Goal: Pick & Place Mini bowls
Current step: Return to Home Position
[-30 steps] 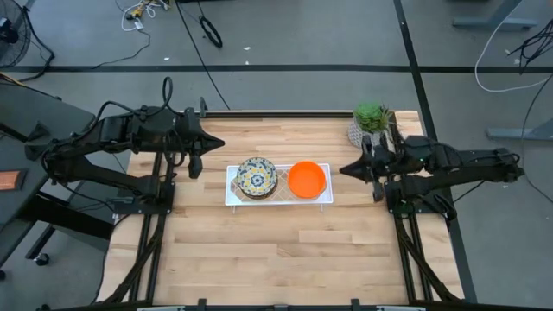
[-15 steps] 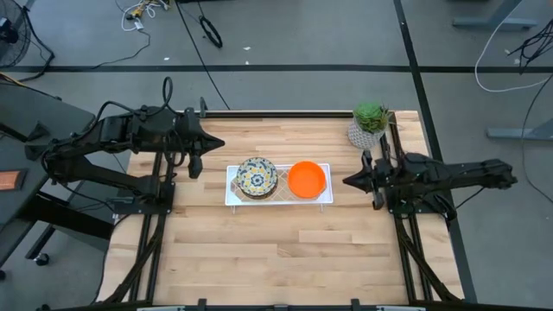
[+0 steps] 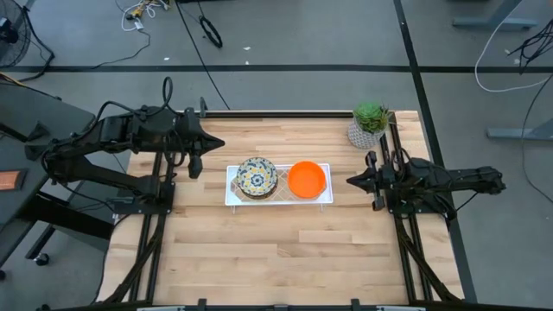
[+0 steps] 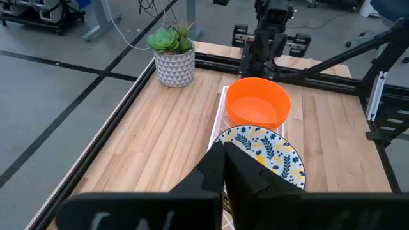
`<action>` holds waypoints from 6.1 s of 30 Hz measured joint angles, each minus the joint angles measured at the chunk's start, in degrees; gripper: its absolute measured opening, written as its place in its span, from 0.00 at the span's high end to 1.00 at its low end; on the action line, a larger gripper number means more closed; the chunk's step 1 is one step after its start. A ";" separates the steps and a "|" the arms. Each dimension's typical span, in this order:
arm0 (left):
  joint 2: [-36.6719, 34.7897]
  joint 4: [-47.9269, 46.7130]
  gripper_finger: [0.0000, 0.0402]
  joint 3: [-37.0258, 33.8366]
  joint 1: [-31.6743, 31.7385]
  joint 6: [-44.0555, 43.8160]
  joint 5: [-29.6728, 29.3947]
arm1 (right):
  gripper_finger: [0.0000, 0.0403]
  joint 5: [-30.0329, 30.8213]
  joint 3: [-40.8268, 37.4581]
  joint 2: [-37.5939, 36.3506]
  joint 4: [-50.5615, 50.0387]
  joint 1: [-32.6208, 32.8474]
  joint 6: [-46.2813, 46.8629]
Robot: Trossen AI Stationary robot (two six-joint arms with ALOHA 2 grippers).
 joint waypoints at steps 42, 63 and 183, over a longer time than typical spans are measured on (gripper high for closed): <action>0.00 -0.02 0.97 0.00 0.00 -0.02 0.00 | 0.96 -0.04 -5.27 -5.46 -1.07 -2.54 -3.68; 0.17 3.47 0.97 -0.06 0.00 0.66 -1.34 | 0.96 -0.04 -5.23 -5.46 -1.10 -2.54 -3.68; -57.79 41.90 0.97 -76.32 -8.08 7.08 23.56 | 0.96 -0.03 -5.21 -5.44 -1.07 -2.52 -3.68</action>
